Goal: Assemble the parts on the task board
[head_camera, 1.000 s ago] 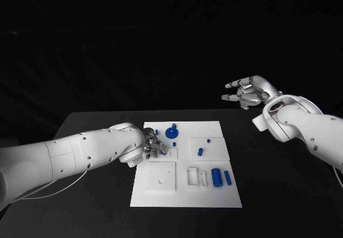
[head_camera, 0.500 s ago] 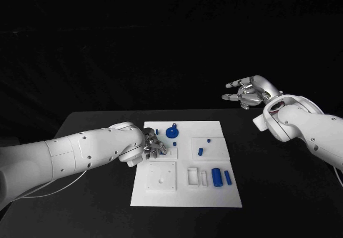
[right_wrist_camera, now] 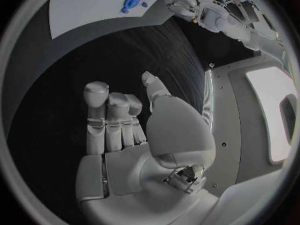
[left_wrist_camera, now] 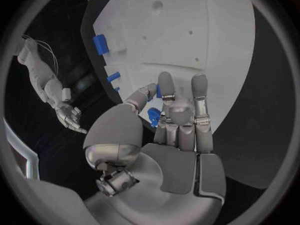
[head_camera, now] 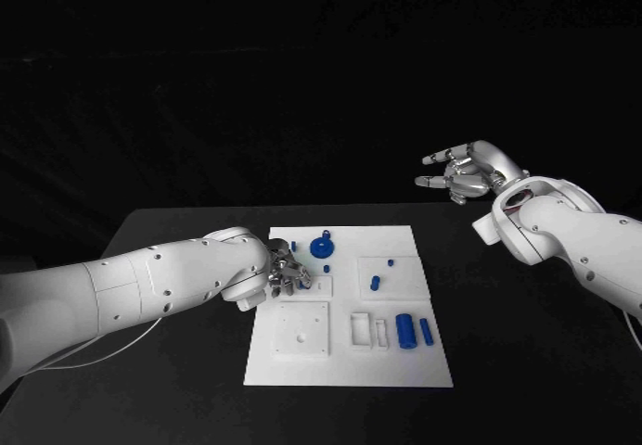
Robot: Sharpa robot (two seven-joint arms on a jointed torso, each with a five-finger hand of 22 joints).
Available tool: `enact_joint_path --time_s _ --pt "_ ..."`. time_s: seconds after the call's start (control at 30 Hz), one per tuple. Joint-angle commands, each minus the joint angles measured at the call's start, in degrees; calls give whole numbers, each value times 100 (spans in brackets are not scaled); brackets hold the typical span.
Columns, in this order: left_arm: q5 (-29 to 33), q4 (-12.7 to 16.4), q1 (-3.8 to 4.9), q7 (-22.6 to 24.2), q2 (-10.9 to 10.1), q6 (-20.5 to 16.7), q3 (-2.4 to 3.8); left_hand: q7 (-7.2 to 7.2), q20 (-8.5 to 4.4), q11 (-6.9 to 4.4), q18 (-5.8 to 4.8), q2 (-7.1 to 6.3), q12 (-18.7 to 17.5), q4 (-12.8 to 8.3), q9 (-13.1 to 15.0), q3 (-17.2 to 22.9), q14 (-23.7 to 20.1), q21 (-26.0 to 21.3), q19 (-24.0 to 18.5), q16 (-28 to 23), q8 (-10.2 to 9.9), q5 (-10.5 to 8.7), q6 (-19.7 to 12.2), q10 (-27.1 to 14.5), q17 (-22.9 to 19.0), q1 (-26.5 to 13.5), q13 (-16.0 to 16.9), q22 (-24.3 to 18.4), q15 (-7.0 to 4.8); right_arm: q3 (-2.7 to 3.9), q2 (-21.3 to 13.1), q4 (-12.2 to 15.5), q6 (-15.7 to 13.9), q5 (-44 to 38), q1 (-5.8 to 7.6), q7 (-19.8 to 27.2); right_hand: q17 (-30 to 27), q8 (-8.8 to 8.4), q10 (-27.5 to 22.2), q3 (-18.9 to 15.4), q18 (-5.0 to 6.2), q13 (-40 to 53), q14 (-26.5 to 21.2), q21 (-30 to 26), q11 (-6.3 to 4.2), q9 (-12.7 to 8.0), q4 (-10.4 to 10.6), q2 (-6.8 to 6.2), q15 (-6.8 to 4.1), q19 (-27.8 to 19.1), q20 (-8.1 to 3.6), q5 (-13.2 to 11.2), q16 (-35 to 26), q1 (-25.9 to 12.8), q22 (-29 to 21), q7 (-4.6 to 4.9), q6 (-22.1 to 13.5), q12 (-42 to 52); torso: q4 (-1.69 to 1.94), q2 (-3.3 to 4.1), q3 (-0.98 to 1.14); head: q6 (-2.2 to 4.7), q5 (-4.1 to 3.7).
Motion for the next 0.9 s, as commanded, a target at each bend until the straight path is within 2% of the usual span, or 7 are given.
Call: enact_joint_path --time_s 0.03,0.5,0.77,0.9 --pt "-22 -29 -17 -51 10 136 -12 -728 3 -46 43 100 28 38 11 -1 27 -36 35 37 52 -22 1136 281 11 36 6 10 -9 3 10 -5 76 -40 1 21 7 -15 -26 2 94 -6 17 -26 -3 7 -47 34 -3 296 27 -5 -23 -42 195 -4 28 5 -2 0 1 -8 0" --pt "-22 -124 -14 -48 74 265 -9 -734 9 -51 44 139 63 14 34 21 30 -115 67 91 75 -26 1139 280 73 27 26 101 -6 3 45 -45 106 -40 0 18 8 -15 -27 9 93 -8 17 -21 -4 7 -76 42 -4 297 26 1 -26 -47 198 -4 34 3 -10 3 4 -15 -21" --pt "-23 -201 -10 -92 140 448 -9 -738 19 -50 43 218 79 -4 30 4 28 -190 83 107 75 -140 1156 280 97 -64 37 170 -1 3 68 -73 129 -43 -1 13 9 -15 -29 20 93 -9 16 -26 -4 6 -98 45 -3 296 26 13 -28 -36 198 -3 32 2 -5 1 8 -30 -35" --pt "-27 -212 -9 -104 167 466 -8 -741 20 -50 39 264 85 42 30 -29 29 -222 96 110 76 -290 1162 280 101 -71 41 191 0 3 85 -94 141 -44 -5 12 7 -15 -28 30 93 -8 15 -31 -5 6 -113 50 -3 295 26 14 -30 -40 197 -3 31 5 -1 3 7 -29 -45"
